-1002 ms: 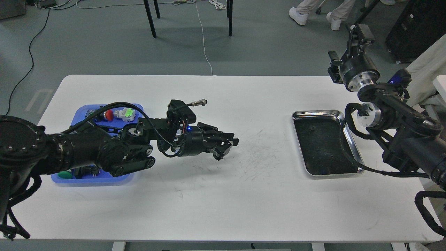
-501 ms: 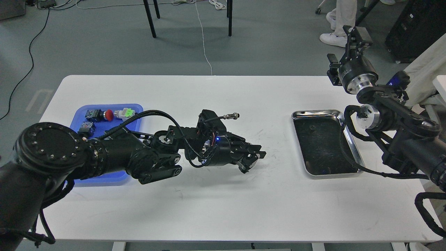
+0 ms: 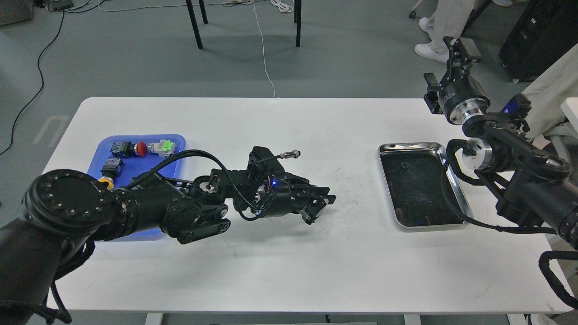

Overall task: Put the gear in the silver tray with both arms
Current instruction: 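Lower the left gripper and open it to set the gear down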

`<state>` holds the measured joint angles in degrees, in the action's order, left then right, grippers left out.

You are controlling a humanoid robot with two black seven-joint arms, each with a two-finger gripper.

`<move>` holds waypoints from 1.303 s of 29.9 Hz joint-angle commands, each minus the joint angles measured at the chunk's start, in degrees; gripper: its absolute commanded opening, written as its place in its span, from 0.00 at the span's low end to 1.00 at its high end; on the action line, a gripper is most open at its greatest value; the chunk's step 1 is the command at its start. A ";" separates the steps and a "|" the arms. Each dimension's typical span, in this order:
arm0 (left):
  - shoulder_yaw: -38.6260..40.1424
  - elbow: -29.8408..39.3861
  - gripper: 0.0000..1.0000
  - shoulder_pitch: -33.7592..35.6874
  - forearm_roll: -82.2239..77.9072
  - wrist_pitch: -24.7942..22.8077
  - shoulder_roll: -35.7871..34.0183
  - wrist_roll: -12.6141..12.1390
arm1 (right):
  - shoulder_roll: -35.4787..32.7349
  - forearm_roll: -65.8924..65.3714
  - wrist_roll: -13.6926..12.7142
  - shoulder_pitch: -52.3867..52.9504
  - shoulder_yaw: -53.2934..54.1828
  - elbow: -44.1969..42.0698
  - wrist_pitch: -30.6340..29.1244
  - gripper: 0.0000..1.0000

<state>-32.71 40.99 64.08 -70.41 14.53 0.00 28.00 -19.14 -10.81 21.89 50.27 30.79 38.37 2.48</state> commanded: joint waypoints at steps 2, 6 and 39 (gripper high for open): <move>0.02 -0.47 0.09 -0.62 0.01 0.06 0.00 0.00 | 0.06 -0.01 0.00 0.18 -0.64 0.04 0.07 0.94; 0.10 -1.61 0.10 -1.50 0.10 -0.29 0.00 0.00 | 0.06 -0.01 -0.09 0.18 -0.73 0.04 0.07 0.94; 4.84 -0.47 0.39 -1.94 1.85 -2.05 0.00 0.00 | -0.20 -0.09 -0.09 0.35 -0.82 0.04 0.07 0.94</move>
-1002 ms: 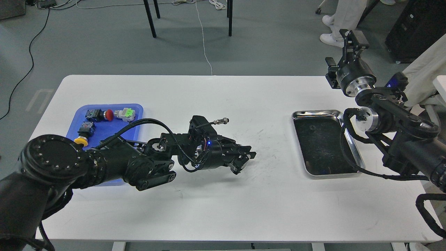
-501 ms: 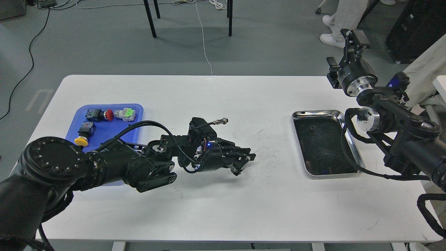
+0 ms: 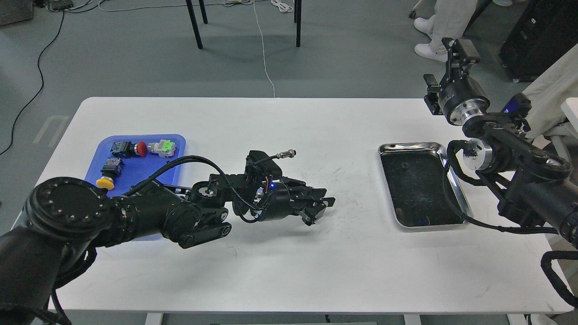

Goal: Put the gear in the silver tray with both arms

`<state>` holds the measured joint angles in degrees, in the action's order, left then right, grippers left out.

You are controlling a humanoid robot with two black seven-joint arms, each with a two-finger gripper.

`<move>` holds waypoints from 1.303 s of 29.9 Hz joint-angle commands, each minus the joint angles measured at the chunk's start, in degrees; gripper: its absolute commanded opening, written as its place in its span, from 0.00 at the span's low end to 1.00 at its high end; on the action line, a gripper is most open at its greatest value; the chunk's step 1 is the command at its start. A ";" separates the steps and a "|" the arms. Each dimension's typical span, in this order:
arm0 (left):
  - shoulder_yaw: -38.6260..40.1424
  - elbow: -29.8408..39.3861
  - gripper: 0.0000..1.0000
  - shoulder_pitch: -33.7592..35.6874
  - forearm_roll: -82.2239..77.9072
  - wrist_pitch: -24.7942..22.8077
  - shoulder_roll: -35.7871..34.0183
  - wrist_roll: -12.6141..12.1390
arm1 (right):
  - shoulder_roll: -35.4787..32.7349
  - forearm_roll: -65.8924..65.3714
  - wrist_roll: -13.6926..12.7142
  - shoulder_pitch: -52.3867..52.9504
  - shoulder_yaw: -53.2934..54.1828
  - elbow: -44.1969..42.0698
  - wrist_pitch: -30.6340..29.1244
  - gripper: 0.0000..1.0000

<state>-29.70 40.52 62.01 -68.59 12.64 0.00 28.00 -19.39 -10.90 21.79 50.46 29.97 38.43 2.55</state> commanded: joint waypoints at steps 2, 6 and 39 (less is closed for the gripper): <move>3.77 0.08 0.40 0.39 0.29 -0.16 0.00 0.00 | 0.05 0.00 0.00 0.42 -0.61 0.07 0.00 0.94; 8.86 0.35 0.44 1.36 5.38 -2.00 0.00 0.00 | 0.14 0.09 -0.09 0.69 -0.96 0.33 0.00 0.94; 35.33 4.30 0.98 -6.19 43.17 -8.76 -38.41 0.00 | -0.47 -2.02 -1.76 28.45 -49.55 14.74 -0.88 0.94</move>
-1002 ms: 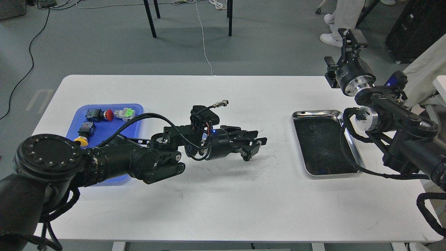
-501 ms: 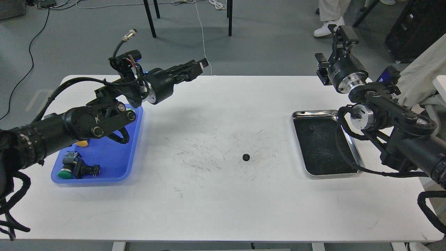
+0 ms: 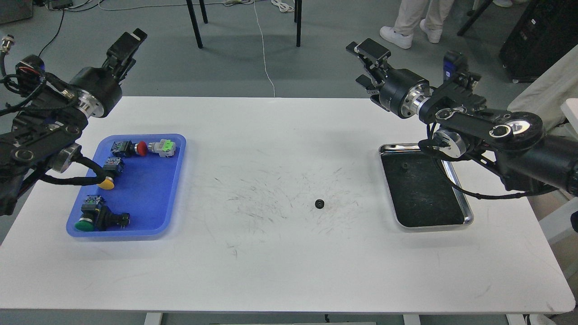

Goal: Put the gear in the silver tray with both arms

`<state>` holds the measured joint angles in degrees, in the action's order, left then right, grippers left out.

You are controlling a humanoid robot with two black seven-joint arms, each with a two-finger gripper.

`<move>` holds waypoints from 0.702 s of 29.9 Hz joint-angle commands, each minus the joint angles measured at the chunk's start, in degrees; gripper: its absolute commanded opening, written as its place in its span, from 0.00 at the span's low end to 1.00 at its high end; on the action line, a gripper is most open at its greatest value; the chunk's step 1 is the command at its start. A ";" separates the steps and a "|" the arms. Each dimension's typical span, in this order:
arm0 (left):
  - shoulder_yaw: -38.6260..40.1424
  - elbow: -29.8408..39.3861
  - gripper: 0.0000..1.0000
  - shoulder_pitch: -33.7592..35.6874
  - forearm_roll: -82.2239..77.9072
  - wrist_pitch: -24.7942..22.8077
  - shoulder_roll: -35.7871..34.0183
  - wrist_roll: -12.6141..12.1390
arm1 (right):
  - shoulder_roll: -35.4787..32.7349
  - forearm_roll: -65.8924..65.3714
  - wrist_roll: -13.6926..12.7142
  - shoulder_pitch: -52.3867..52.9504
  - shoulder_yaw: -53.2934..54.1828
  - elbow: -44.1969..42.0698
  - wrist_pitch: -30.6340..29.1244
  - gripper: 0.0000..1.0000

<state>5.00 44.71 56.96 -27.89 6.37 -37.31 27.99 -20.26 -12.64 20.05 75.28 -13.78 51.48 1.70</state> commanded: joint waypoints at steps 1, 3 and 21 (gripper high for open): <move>0.71 0.03 0.98 -1.67 4.58 -3.89 -1.19 0.01 | 0.66 -0.36 0.08 4.77 -8.08 2.31 0.05 0.94; 0.71 -0.41 0.98 -2.55 7.66 -6.27 -1.54 0.01 | 1.71 -2.02 0.08 6.97 -12.91 2.75 0.05 0.94; 7.21 -2.26 0.99 -8.97 30.96 -22.71 -5.40 0.01 | 8.65 -32.26 5.34 16.12 -33.58 8.90 -0.56 0.95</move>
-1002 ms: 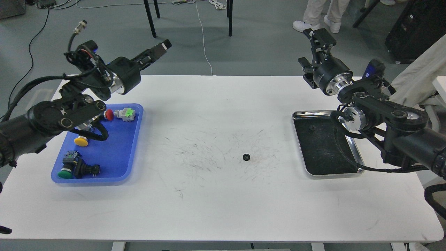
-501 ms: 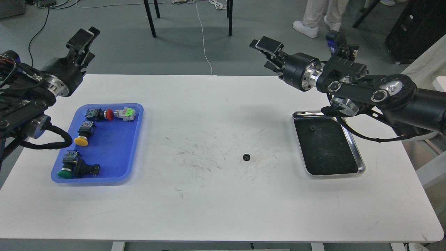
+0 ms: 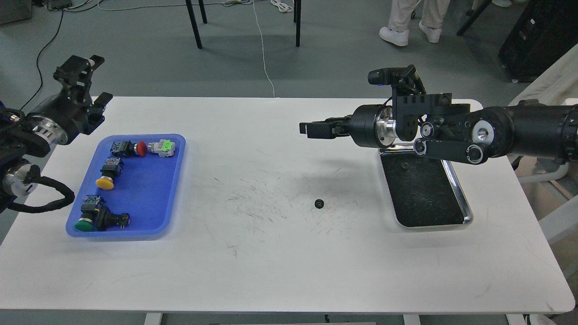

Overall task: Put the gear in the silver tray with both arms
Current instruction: 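Reach the right gripper toward the black gear on the table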

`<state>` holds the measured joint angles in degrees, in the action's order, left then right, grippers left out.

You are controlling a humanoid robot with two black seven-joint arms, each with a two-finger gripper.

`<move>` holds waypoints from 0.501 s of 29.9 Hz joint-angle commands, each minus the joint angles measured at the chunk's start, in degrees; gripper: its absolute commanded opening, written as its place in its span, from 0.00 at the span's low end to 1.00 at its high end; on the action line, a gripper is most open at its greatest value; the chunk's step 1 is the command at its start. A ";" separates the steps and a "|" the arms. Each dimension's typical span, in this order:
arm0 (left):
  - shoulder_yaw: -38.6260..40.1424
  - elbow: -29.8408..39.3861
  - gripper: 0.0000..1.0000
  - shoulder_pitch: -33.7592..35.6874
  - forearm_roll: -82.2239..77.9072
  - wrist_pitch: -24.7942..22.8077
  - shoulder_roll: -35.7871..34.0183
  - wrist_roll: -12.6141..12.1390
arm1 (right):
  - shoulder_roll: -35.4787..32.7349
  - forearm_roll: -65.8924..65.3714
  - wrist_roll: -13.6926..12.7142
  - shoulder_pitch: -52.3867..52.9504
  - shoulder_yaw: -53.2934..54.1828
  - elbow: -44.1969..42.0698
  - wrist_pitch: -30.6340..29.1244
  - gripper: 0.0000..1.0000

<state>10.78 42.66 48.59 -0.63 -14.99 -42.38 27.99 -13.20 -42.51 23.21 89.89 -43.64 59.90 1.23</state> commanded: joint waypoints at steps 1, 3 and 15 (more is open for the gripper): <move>1.79 -0.30 0.99 -0.69 4.05 -1.27 -0.16 0.01 | 2.55 -3.44 2.72 2.03 -4.87 0.49 -0.09 0.95; 2.32 -0.39 0.99 -0.78 4.67 -1.70 -0.07 0.01 | 4.14 -5.72 3.86 3.26 -6.10 0.49 -0.09 0.95; 6.45 -0.47 0.99 -3.94 11.52 -6.36 1.43 0.01 | 9.94 -14.88 4.79 5.56 -15.33 -0.92 0.00 0.94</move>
<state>16.24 42.31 45.60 9.78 -20.40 -41.30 28.00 -4.49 -56.80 28.00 95.56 -57.10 59.53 1.14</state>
